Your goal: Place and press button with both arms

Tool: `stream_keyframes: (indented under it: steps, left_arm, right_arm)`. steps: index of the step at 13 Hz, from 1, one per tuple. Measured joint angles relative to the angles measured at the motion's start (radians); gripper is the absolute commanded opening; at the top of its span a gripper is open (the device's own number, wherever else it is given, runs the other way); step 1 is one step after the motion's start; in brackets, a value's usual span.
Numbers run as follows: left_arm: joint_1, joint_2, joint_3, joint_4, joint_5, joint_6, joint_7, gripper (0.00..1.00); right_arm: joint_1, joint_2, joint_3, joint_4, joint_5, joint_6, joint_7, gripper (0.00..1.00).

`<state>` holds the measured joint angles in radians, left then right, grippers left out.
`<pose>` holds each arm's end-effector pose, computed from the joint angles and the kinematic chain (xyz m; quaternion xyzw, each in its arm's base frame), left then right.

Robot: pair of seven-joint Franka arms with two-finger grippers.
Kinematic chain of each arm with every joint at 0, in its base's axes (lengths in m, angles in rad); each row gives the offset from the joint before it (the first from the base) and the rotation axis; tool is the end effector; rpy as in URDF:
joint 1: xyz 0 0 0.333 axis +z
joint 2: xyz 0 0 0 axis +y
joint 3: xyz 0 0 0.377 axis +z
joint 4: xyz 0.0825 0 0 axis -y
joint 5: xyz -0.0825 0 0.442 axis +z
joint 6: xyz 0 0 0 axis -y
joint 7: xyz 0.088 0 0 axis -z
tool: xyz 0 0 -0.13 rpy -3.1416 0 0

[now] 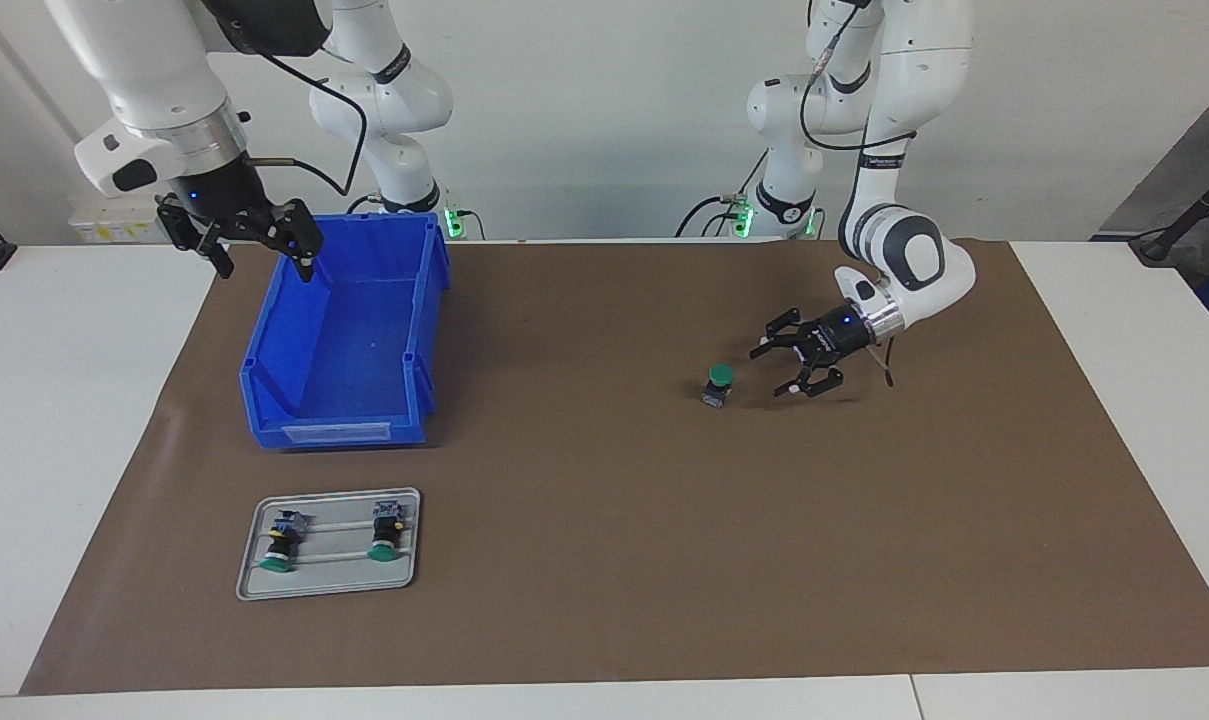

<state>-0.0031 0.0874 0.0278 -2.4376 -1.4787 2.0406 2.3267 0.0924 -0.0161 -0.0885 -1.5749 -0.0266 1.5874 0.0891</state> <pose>0.5134 -0.0630 0.2722 0.6948 -0.4761 0.4020 0.3591 0.6091 -0.0015 0.6716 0.9989 -0.0426 0.0148 0.0119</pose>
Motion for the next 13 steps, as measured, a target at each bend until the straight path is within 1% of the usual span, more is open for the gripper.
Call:
stream_keyframes:
  steps: [3,4,5,7,8,9,11,13]
  left_arm:
    - [0.0,-0.056,-0.002,0.046,0.147,0.027,-0.276,0.77]
    - [0.0,-0.076,-0.003,0.061,0.186,0.03,-0.385,0.74]
    - [-0.002,-0.097,-0.009,0.074,0.228,0.043,-0.507,0.67]
    - [-0.024,-0.13,-0.027,0.1,0.346,0.088,-0.728,0.42]
    - [-0.048,-0.14,-0.033,0.12,0.409,0.101,-0.831,0.19]
    - [-0.073,-0.145,-0.035,0.142,0.482,0.108,-0.927,0.01]
    - [-0.126,-0.146,-0.039,0.183,0.664,0.111,-1.145,0.0]
    - [-0.183,-0.144,-0.041,0.218,0.797,0.115,-1.323,0.0]
  right_arm:
    - [0.0,0.0,0.0,-0.001,0.0,0.0,0.0,1.0]
    - [0.0,0.0,0.0,-0.001,0.0,0.0,0.0,1.0]
    - [0.0,0.0,0.0,-0.001,0.0,0.0,0.0,1.0]
    - [0.0,0.0,0.0,-0.001,0.0,0.0,0.0,1.0]
    - [-0.001,0.0,0.0,-0.001,0.0,0.0,0.0,1.0]
    - [-0.002,0.0,0.0,-0.001,0.0,0.0,0.0,1.0]
    - [-0.003,0.0,0.0,-0.001,0.0,0.0,0.0,1.0]
    - [-0.003,0.0,0.0,-0.001,0.0,0.0,0.0,1.0]
